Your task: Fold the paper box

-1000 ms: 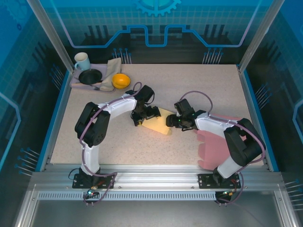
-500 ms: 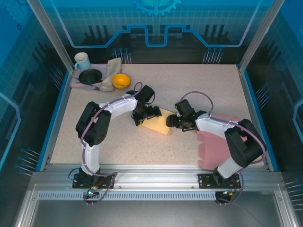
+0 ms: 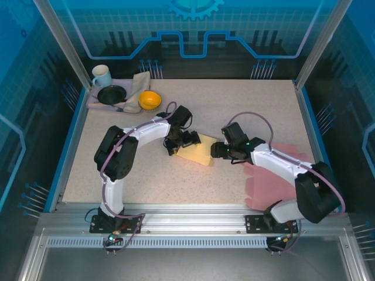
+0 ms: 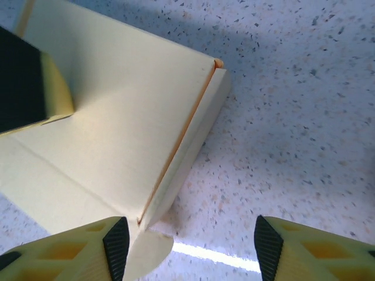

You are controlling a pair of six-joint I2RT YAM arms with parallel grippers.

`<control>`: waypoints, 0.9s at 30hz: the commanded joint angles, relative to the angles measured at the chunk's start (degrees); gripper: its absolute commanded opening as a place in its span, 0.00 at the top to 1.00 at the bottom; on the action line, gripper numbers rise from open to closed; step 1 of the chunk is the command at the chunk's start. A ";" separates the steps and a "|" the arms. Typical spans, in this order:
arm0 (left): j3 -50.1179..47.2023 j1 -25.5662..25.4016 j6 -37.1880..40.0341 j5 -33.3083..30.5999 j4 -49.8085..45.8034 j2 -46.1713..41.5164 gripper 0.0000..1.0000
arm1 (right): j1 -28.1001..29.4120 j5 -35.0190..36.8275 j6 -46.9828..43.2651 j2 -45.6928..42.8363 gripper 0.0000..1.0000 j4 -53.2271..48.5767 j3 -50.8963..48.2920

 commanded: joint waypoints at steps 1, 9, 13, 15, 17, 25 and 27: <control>-1.27 -0.45 -0.70 -2.95 -1.93 3.02 0.01 | 1.78 0.70 0.47 -3.33 0.41 -4.16 -0.27; -1.14 -0.46 -0.96 -3.09 -2.04 2.75 0.01 | 4.07 -5.94 12.00 -1.47 0.43 4.08 -4.84; -1.52 -0.40 -0.97 -3.17 -2.06 2.58 0.01 | 4.65 -7.99 18.50 0.15 0.48 9.79 -7.51; -1.56 -0.41 -0.99 -3.19 -2.01 2.49 0.01 | 5.07 -8.62 19.43 1.36 0.52 10.70 -7.45; -1.60 -0.37 -0.97 -3.18 -1.99 2.44 0.01 | 5.74 -9.12 19.43 2.65 0.56 11.22 -6.95; -1.45 -0.38 -0.97 -3.21 -2.00 2.39 0.01 | 7.89 -8.39 19.44 5.38 0.61 11.90 -5.66; -1.53 -0.44 -0.86 -3.22 -2.08 2.33 0.01 | 7.91 -7.76 18.96 5.66 0.62 12.10 -5.55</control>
